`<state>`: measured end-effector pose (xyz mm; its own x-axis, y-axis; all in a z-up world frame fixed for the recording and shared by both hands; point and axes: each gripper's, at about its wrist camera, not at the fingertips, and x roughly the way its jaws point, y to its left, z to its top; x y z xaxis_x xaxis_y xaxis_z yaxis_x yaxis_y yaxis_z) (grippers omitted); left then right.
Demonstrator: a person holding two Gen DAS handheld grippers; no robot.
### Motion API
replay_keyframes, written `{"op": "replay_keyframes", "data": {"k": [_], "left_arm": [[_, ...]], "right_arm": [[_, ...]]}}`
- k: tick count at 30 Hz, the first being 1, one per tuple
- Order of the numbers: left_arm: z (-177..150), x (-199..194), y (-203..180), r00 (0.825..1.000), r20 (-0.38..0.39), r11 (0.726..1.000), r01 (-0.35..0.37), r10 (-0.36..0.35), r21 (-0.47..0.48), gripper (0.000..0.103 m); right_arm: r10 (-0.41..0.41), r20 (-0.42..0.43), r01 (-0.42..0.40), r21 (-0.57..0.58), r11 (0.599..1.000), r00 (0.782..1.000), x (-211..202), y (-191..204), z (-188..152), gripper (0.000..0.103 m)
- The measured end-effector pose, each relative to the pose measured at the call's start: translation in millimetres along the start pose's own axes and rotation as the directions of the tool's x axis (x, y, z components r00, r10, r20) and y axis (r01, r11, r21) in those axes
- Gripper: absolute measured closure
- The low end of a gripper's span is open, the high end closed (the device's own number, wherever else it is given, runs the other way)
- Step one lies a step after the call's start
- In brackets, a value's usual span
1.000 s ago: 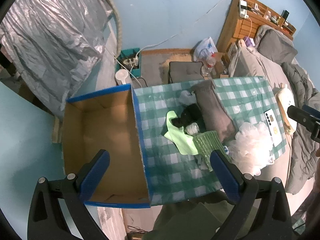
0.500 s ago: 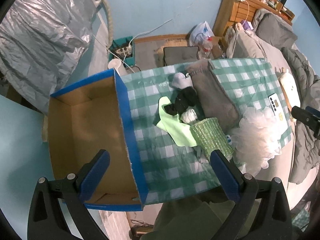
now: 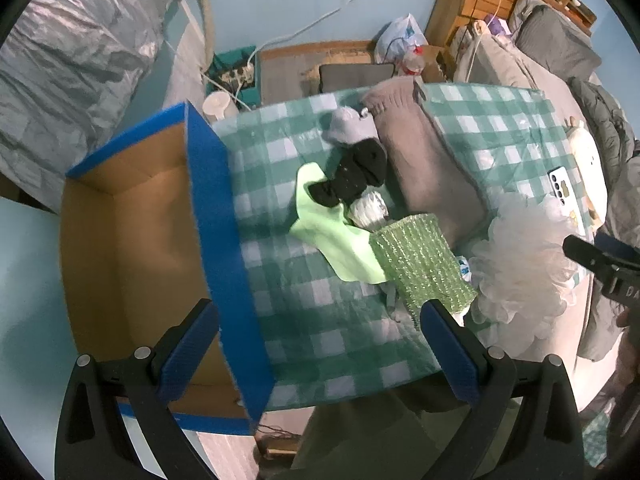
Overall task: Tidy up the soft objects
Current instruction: 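Lower the right tool onto the white mesh bath puff while the left tool reaches the green scrubber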
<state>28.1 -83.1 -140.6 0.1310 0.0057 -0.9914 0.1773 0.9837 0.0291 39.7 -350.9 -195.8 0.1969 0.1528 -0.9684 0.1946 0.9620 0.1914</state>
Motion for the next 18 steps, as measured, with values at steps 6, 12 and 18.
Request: {"op": "replay_keyframes", "data": {"k": [6,12,18], "left_arm": [[1.3,21.5,-6.5,0.998,-0.050,0.999,0.030,-0.031,-0.028,0.002],[2.8,38.1,-16.0,0.996,-0.077,0.999,0.040,-0.042,-0.032,0.002],[4.9,56.5,-24.3,0.992,-0.112,0.997,0.060,-0.066,-0.053,0.002]], "right_arm": [[0.011,-0.037,-0.011,0.001,1.000,0.999,21.5,-3.3,-4.5,0.003],[0.015,-0.068,-0.015,-0.012,1.000,0.998,41.0,-3.1,-7.9,0.003],[0.007,-0.111,-0.010,-0.026,1.000,0.994,62.3,-3.7,-12.0,0.003]]}}
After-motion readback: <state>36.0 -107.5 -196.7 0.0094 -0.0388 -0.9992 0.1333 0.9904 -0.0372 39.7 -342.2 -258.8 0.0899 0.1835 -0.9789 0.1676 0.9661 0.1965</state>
